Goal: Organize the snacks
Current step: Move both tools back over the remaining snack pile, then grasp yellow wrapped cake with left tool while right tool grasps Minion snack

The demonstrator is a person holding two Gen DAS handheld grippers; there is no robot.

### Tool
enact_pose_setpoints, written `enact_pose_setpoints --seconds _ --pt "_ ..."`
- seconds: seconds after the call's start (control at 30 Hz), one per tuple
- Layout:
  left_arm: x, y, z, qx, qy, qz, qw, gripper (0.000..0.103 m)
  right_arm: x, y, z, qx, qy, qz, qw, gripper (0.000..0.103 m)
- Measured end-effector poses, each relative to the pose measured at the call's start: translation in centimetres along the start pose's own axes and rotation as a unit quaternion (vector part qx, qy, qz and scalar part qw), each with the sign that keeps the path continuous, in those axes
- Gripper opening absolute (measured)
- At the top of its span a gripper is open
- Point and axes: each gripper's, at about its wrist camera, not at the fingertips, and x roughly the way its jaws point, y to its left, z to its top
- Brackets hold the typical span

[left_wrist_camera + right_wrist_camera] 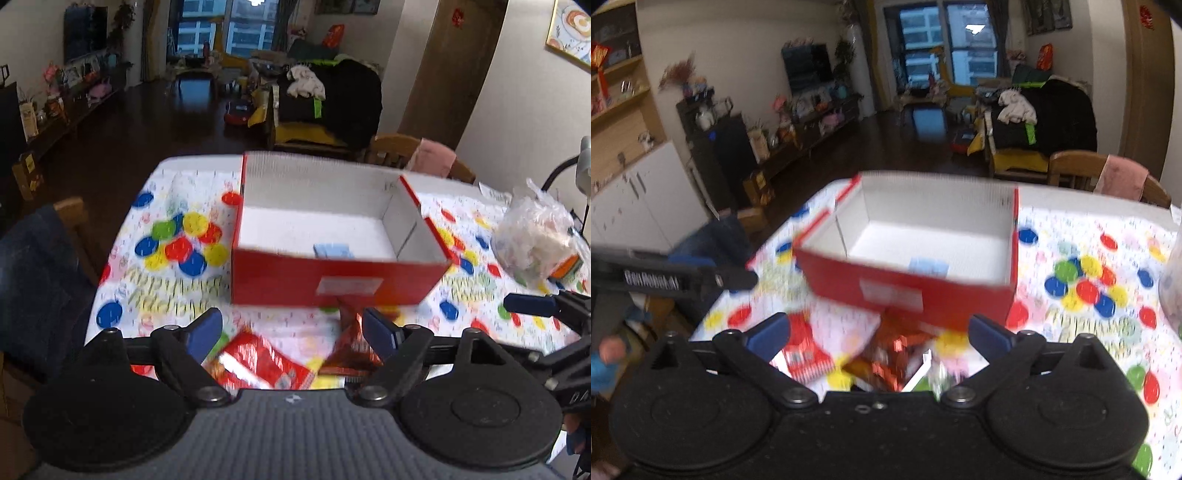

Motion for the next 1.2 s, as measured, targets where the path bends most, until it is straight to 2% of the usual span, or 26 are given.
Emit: enact_pose_setpoints --seconds 0.17,0.3,0.47,0.63,0.7,0.93,1.2 --pt "0.9 -0.6 -3.0 0.015 0.036 -0.009 0.9992 0.083 1.2 -0.4 -4.0 -0.041 0.057 0.013 0.997 0.103" --pt "2.3 -1.7 -5.5 0.03 0.073 -0.018 0.9967 0.083 2.4 -0.3 -6.8 -0.087 0.105 0.013 0.991 0.103" --pt "3.8 -2.8 -7.8 0.051 0.112 -0.027 0.992 0.083 4.1 -0.1 -9.4 -0.129 0.143 0.023 0.981 0.101" --pt "5.3 -3.9 -9.6 0.065 0.144 -0.034 0.9868 0.083 5.3 0.3 -10.6 -0.191 0.165 0.025 0.967 0.096" --pt "5.7 -4.2 -10.1 0.068 0.147 -0.03 0.9863 0.083 5.7 0.4 -11.0 -0.213 0.172 0.029 0.961 0.091" --pt "7.1 -4.9 -11.0 0.077 0.153 -0.022 0.985 0.082 7.2 0.6 -11.5 -0.256 0.184 0.04 0.948 0.084" --pt "8.5 -5.0 -11.1 0.073 0.167 -0.018 0.9831 0.062 7.7 -0.4 -10.9 -0.252 0.187 0.07 0.947 0.076"
